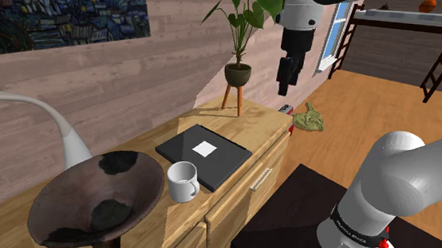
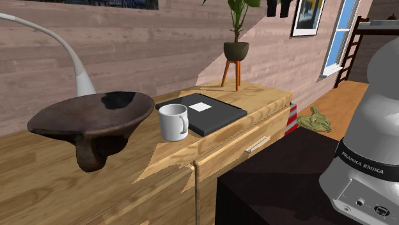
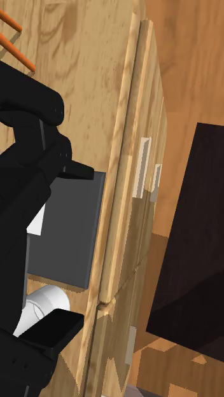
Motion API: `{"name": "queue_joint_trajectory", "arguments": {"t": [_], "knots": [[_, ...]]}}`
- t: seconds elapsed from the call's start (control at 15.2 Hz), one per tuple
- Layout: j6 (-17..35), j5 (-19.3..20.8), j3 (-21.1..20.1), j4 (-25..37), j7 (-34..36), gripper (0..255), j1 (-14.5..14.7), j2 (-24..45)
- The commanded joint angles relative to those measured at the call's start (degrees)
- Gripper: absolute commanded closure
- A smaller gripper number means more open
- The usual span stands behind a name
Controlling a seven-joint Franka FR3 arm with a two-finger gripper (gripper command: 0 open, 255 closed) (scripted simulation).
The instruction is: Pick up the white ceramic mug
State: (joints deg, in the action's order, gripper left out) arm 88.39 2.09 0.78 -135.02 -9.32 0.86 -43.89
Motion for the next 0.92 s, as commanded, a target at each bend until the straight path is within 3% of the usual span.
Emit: {"name": "queue_joint_trajectory", "arguments": {"t": [0.0, 0.86], "knots": [[0.00, 0.00, 0.00, 0.00, 0.00, 0, 0.00, 0.00], [21.33, -5.38, -8.59, -4.73, 10.80, 0, 3.19, 17.46]]}}
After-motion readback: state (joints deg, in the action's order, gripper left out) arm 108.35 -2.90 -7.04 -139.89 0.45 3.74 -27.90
